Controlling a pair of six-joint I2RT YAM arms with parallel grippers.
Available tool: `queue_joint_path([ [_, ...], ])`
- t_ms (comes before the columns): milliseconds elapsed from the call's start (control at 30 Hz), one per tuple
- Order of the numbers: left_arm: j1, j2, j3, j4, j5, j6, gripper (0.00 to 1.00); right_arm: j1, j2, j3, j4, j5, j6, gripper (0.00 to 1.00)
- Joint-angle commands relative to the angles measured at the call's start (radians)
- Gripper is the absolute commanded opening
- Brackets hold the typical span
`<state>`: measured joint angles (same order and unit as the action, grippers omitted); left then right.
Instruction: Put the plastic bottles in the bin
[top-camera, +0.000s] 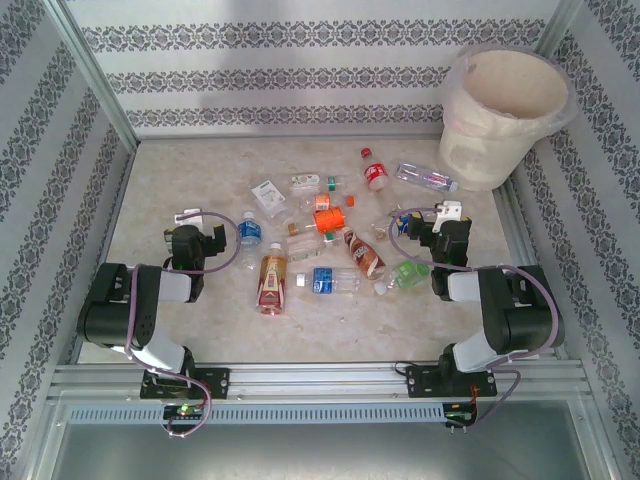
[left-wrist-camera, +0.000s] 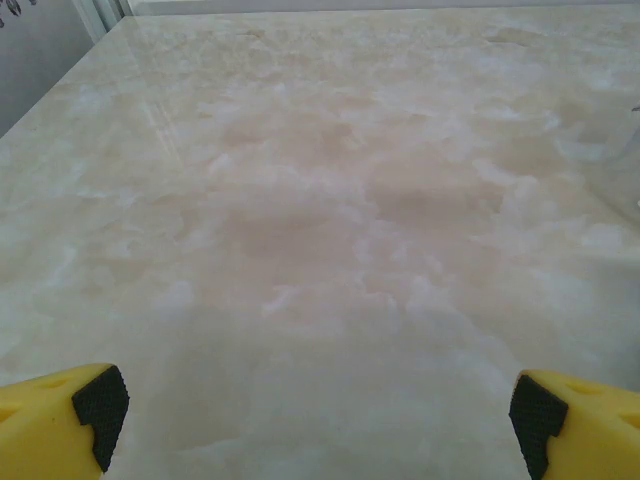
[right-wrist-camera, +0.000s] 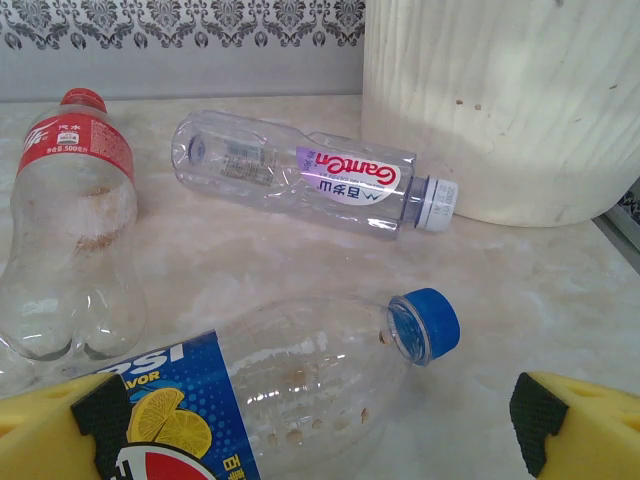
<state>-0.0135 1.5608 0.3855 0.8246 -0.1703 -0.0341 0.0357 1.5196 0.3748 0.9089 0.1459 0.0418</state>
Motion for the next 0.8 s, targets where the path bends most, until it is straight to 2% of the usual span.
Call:
queue_joint_path([
  [0, -0.010, -0.004, 0.004, 0.048, -0.017, -0.020, 1.00, 0.006, -0.008, -0.001, 0.010, 0.014, 0.001, 0.98],
  [700, -0.009, -0.006, 0.001, 0.054, -0.013, -0.018, 1.00, -0.004, -0.011, -0.004, 0.012, -0.007, 0.005, 0.98],
  [767, -0.009, -0.029, 0.015, 0.009, -0.013, -0.020, 1.00, -0.004, -0.015, -0.007, 0.018, -0.005, 0.008, 0.98],
])
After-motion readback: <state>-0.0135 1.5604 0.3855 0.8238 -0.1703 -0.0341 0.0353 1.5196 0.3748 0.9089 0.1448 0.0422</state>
